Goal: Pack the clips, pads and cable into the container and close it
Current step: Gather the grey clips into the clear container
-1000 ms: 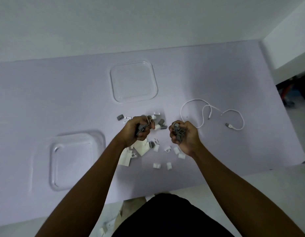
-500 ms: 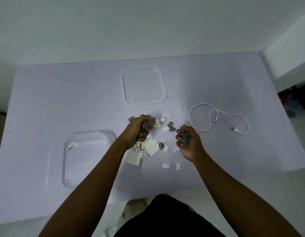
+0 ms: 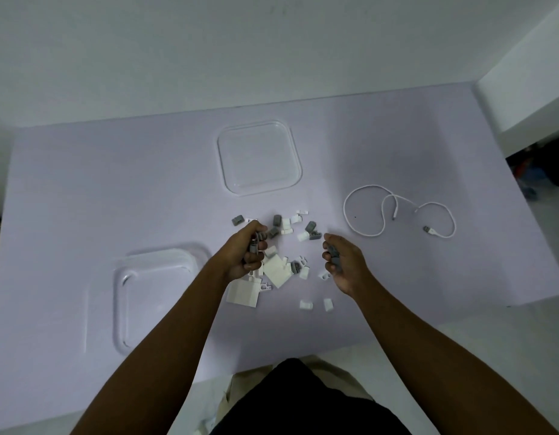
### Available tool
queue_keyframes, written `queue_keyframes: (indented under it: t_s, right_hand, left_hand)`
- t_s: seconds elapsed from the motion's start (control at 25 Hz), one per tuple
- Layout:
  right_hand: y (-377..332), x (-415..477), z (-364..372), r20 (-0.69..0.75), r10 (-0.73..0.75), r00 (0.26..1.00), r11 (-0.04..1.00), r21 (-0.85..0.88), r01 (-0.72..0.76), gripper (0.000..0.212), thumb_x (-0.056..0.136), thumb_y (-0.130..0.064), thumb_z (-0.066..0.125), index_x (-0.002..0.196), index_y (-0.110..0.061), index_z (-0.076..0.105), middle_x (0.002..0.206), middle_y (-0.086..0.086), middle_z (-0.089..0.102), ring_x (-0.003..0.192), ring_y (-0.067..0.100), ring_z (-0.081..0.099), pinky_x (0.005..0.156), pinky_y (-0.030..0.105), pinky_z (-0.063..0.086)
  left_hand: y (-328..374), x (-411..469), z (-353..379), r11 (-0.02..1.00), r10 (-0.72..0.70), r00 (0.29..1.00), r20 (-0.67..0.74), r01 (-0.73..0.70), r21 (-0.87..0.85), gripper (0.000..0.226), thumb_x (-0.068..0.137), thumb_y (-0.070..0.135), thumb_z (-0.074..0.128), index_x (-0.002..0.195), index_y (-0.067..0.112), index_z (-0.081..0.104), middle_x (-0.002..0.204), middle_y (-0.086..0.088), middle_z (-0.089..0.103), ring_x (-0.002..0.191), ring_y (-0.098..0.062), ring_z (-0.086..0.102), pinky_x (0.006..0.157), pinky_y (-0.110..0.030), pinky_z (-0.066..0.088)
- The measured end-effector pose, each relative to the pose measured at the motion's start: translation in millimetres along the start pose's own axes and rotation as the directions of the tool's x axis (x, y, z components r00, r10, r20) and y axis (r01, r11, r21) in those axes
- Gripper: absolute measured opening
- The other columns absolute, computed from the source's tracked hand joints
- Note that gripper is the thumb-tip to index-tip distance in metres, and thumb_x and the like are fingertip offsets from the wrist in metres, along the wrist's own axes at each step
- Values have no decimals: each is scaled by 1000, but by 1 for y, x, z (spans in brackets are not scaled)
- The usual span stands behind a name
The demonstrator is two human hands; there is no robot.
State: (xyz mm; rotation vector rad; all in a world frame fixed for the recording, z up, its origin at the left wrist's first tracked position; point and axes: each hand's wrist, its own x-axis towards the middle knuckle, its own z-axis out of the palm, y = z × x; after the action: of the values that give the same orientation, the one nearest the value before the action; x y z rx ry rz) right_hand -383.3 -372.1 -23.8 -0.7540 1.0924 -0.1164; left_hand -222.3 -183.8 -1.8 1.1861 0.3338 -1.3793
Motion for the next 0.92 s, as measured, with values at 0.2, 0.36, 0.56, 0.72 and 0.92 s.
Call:
queue_keyframes:
  t_s: [0.2,0.36,0.56,0.72,0.92]
  right_hand:
    - [0,20,-3,-81,-141,987,925,-366,102,9,86,-13,74,84,-6,69,70,10,60,48,16,49,43,24,34]
    - [6,44,-7,70,-429,901,567,-756,328,13,80,-22,79,89,-16,71,74,0,69,58,16,60,57,29,51]
    - [9,62,-2,211,-405,889,284,-896,342,35,80,-26,78,111,-27,61,101,4,75,89,20,71,81,34,59]
    - [16,73,-2,233,-389,891,183,-929,323,27,82,-30,76,102,-24,60,92,7,73,86,26,70,75,37,58]
    - [17,75,-4,142,-407,902,340,-893,294,20,83,-29,78,87,-16,63,78,1,65,69,17,60,63,28,47]
  left_hand:
    - [3,22,11,945,99,972,-215,-23,327,22,84,26,59,67,16,48,58,-4,43,38,-14,28,40,-19,21]
    - [4,46,20,311,489,855,-174,15,950,29,91,41,57,95,12,60,80,-4,61,72,-22,58,64,-30,42]
    - [3,68,23,4,495,868,-40,44,999,33,93,31,52,114,7,47,94,-16,66,83,-34,64,63,-32,40]
    - [-2,82,16,-57,471,881,-57,95,994,39,93,33,51,122,6,45,100,-17,67,88,-35,66,65,-34,45]
    - [-4,89,12,-29,451,889,-80,104,994,38,94,32,51,123,8,50,107,-18,67,95,-36,65,72,-36,47]
